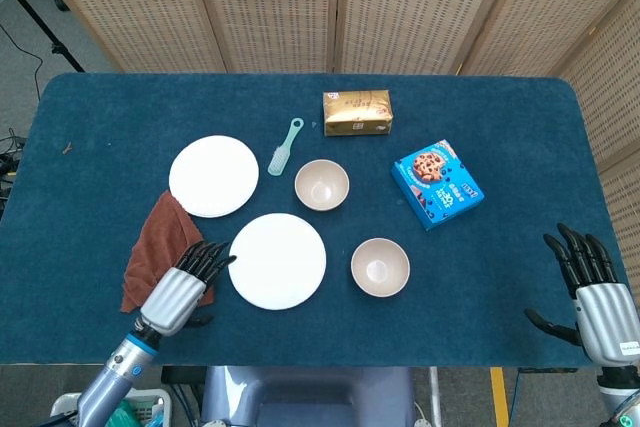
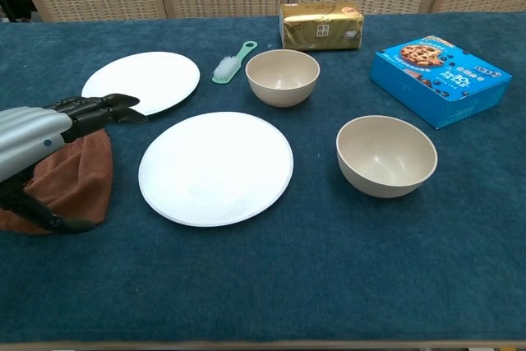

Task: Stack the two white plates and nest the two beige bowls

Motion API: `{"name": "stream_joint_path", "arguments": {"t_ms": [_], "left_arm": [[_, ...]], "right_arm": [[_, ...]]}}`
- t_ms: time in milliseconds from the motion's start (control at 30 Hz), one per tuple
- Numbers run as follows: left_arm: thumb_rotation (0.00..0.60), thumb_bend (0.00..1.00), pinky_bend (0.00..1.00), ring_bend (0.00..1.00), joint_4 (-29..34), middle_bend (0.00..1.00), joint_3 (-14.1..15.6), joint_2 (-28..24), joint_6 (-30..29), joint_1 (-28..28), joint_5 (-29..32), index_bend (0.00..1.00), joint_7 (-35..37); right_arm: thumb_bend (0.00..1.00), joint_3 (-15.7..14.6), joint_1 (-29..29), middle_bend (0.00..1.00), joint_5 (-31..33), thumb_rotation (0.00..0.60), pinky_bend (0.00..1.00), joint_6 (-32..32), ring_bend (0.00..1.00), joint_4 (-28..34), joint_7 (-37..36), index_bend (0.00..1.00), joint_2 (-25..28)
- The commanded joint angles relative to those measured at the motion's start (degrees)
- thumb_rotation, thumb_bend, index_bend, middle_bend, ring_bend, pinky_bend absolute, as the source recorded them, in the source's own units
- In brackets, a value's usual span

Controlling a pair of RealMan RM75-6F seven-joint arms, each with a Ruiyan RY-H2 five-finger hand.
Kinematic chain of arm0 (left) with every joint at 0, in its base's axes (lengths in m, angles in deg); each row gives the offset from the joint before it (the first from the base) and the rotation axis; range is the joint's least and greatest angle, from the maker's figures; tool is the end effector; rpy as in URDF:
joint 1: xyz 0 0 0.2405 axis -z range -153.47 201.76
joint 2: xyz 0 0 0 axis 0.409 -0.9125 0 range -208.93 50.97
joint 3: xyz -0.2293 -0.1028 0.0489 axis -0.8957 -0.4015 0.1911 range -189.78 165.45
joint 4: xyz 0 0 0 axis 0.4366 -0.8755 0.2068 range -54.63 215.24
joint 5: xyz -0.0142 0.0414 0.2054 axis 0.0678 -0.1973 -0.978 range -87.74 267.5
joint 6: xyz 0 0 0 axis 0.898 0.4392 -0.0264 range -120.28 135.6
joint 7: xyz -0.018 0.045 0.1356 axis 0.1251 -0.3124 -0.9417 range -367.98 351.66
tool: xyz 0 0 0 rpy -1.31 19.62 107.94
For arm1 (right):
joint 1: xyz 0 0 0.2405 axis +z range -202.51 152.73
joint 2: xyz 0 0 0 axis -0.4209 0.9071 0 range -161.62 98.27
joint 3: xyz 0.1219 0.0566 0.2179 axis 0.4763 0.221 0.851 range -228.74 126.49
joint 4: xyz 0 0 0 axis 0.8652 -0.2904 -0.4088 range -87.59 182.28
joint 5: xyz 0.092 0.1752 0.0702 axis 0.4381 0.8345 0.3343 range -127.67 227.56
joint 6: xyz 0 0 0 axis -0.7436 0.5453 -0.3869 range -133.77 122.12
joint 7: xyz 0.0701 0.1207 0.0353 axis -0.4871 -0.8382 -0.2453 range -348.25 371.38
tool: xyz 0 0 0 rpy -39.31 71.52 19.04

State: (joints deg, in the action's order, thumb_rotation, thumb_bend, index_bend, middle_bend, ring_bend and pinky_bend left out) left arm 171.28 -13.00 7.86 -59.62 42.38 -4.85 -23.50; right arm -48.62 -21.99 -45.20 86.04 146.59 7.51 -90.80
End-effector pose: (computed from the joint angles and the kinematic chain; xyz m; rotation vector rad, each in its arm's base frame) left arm -0.1993 0.2091 -0.0093 -1.9179 -0.8976 -1.0463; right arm -0.2721 -0.1659 0.1818 1.4090 -0.8572 1.1196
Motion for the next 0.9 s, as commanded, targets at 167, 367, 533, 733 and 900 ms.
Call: {"name": "stream_joint_path", "arguments": {"t_ms": [167,367,533,733,900], "left_arm": [[0.600,0.09,0.00,0.00,-3.7,0.00,-1.6,6.1,3.1,2.4,4.2,0.16,-3.8],[0.600,0.11,0.00,0.00,-6.3,0.00,-2.0,8.7,3.2,3.9,4.9,0.20,-3.8],[0.600,0.14,0.00,0.00,-8.0,0.00,-2.4,10.1,2.9,4.8,5.1,0.24,-3.7],[0.600,0.27,0.00,0.00,-8.8,0.00,-2.1,10.9,2.8,5.8,5.0,0.32,-2.6],[0.600,0.35,0.00,0.00,-10.0,0.00,-1.5,11.6,2.9,6.4,5.1,0.32,-2.6]], "right_arm": [[0.00,0.1,0.1,0.00,0.4,0.600,0.00,-0.3,0.00,-0.2,-0.5,0.00,0.2],[0.00,0.3,0.1,0.00,0.6,0.600,0.00,-0.1,0.00,-0.2,-1.2,0.00,0.3],[0.00,0.2,0.2,0.00,0.7,0.600,0.00,-0.4,0.00,-0.4,-1.2,0.00,0.2],[0.00,0.2,0.3,0.00,0.7,0.600,0.00,-0.8,0.00,-0.4,-1.0,0.00,0.1],[0.00,0.2,0.4,0.00,0.9,0.600,0.00,-0.9,0.00,-0.3,-0.9,0.00,0.1]]}}
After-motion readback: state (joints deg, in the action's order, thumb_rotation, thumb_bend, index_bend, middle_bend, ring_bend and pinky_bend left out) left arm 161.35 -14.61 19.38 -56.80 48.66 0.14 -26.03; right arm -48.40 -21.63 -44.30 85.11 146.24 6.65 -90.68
